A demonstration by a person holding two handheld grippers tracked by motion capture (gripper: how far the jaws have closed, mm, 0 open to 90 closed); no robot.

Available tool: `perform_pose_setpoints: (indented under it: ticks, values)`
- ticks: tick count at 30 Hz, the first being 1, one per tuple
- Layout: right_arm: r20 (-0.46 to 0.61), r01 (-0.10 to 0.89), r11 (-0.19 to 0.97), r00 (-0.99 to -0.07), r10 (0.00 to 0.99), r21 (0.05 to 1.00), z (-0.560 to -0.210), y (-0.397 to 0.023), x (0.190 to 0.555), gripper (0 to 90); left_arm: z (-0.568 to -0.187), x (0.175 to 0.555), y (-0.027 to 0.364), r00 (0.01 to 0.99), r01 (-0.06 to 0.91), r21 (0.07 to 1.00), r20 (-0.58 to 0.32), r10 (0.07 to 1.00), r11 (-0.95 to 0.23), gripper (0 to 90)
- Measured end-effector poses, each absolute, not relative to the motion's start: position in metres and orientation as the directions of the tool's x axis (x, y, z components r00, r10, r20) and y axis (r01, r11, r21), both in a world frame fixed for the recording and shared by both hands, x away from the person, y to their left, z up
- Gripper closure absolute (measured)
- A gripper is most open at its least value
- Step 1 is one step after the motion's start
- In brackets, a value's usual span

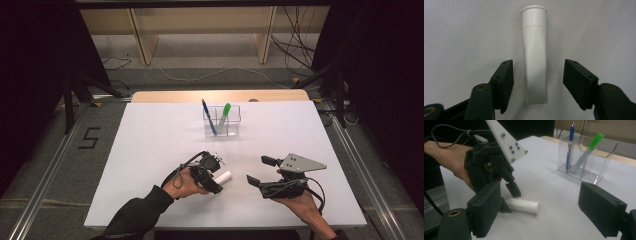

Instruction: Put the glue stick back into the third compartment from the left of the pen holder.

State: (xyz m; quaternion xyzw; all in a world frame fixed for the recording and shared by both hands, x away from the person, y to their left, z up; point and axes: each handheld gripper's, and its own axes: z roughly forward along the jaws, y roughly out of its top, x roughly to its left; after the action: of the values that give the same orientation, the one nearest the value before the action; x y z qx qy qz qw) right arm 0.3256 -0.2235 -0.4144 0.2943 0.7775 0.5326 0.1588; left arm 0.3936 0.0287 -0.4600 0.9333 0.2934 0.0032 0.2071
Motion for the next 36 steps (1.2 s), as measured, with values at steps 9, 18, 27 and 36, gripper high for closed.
perform_pose_setpoints:
  ticks: [9, 18, 27, 36]
  values:
    - [0.065, 0.291, 0.265, -0.777, 0.627, 0.919, -0.415, -0.223, 0.326, 19.6, -0.462, 0.396, 0.024, 0.839, 0.534, 0.356, -0.109, 0.534, -0.767, 57.1]
    - [0.061, 0.292, 0.273, -0.776, 0.627, 0.917, -0.415, -0.223, 0.326, 19.7, -0.462, 0.395, 0.02, 0.849, 0.512, 0.344, -0.066, 0.524, -0.787, 70.0]
    - [0.063, 0.296, 0.271, -0.774, 0.63, 0.916, -0.415, -0.223, 0.325, 19.7, -0.455, 0.399, 0.026, 0.839, 0.52, 0.417, -0.086, 0.537, -0.746, 70.7]
    - [0.143, 0.337, 0.196, -0.76, 0.634, 0.921, -0.416, -0.226, 0.328, 19.7, -0.436, 0.399, 0.041, 0.785, 0.528, 0.636, -0.113, 0.609, -0.563, 70.6]
